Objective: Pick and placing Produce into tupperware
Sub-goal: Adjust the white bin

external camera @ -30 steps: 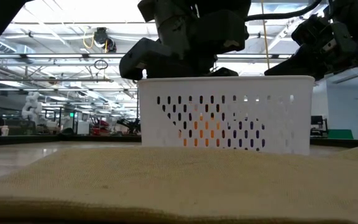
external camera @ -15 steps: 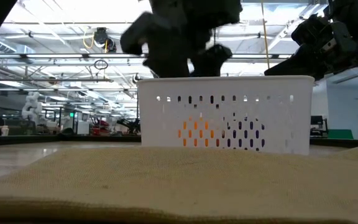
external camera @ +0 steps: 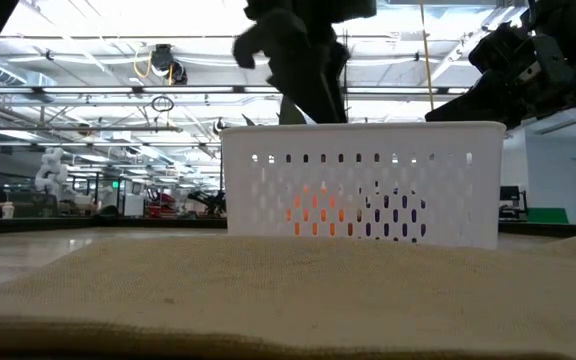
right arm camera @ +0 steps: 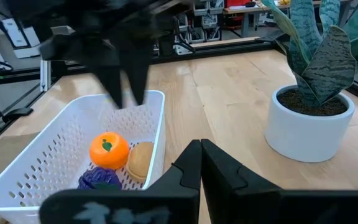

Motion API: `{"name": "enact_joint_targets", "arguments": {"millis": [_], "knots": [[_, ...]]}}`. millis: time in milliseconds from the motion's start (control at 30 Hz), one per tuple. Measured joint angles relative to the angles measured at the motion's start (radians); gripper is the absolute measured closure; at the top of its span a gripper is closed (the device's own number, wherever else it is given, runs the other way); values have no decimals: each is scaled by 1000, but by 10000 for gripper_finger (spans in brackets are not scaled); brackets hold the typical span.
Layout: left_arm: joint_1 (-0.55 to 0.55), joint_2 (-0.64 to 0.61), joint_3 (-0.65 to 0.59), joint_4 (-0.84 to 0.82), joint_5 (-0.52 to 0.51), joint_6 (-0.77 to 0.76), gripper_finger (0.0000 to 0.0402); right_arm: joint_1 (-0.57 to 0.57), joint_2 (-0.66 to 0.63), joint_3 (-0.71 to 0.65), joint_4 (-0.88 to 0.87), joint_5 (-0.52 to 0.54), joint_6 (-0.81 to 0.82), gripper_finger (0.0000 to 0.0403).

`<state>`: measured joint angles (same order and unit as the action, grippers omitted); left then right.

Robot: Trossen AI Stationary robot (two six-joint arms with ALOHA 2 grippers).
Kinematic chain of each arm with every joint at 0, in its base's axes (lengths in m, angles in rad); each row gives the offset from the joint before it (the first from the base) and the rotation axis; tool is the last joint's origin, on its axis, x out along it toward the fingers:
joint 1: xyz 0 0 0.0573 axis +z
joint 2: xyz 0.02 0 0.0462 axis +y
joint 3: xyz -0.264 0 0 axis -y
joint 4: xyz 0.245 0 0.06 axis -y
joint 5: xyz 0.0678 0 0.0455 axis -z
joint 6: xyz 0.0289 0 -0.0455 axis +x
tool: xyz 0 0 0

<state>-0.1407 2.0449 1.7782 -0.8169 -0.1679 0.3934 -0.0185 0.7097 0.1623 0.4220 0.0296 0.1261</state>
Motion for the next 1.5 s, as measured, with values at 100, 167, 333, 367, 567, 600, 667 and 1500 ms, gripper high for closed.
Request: {"name": "enact_joint_targets", "arguments": {"millis": [100,167,333,367,567,600,667,1500], "knots": [[32,0,0,-2,-17,-36,358,0,0,0,-1,0,0,403],[52,0,0,-5,-18,-64,389,0,0,0,-1,0,0,403],[87,0,0,-57,-19,-139,392,0,0,0,-4,0,0,403],[92,0,0,-79,-18,-152,396,0,0,0,-4,0,0,403],[99,0,0,-139,-18,-223,395,0,0,0,-4,0,0,403],[97,0,0,-146,-16,-230,397,0,0,0,-4,0,0,403],[93,0,-1,-162,-10,-240,400,0,0,0,-4,0,0,403],[25,1,-114,-152,13,-314,400,0,0,0,0,0,0,403]]}}
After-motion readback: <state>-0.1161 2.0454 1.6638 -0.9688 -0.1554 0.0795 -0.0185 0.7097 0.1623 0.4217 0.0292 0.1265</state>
